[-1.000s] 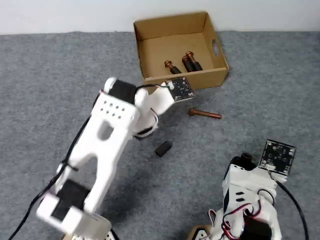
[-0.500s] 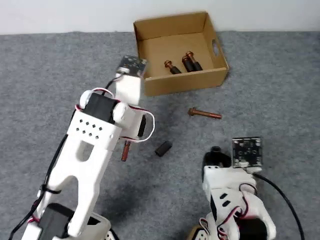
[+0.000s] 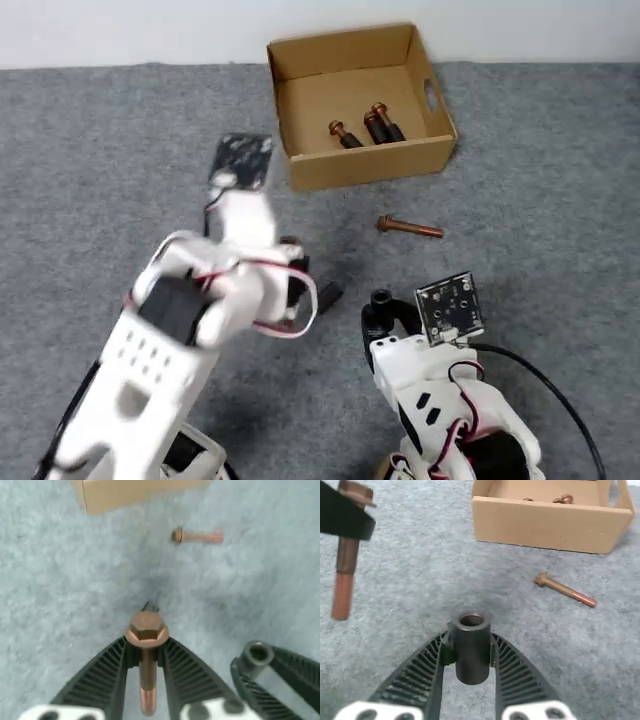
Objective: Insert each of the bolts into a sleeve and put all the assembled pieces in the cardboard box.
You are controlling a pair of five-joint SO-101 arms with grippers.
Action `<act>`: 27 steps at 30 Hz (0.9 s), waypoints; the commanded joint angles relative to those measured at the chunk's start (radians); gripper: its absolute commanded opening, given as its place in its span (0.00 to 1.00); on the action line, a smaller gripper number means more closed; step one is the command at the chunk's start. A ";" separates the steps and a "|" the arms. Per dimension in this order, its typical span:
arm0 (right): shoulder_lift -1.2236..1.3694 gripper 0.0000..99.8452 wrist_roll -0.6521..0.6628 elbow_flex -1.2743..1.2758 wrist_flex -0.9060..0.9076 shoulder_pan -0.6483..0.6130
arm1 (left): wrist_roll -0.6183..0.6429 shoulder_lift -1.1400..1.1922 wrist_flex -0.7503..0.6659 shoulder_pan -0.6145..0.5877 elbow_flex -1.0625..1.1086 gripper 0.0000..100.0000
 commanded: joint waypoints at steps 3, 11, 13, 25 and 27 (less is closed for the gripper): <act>0.001 0.01 0.011 -0.003 -0.018 -0.056 | 0.044 -0.361 -0.184 0.009 0.217 0.00; 0.001 0.01 0.080 0.029 -0.028 -0.162 | 0.167 -0.766 -0.347 0.009 0.475 0.00; 0.001 0.01 0.080 0.029 -0.028 -0.163 | 0.166 -0.835 -0.382 0.009 0.501 0.00; 0.001 0.01 0.173 0.031 -0.205 -0.176 | 0.166 -1.053 -0.482 0.018 0.647 0.00; 0.001 0.01 0.173 0.028 -0.205 -0.219 | 0.166 -1.056 -0.506 0.018 0.662 0.00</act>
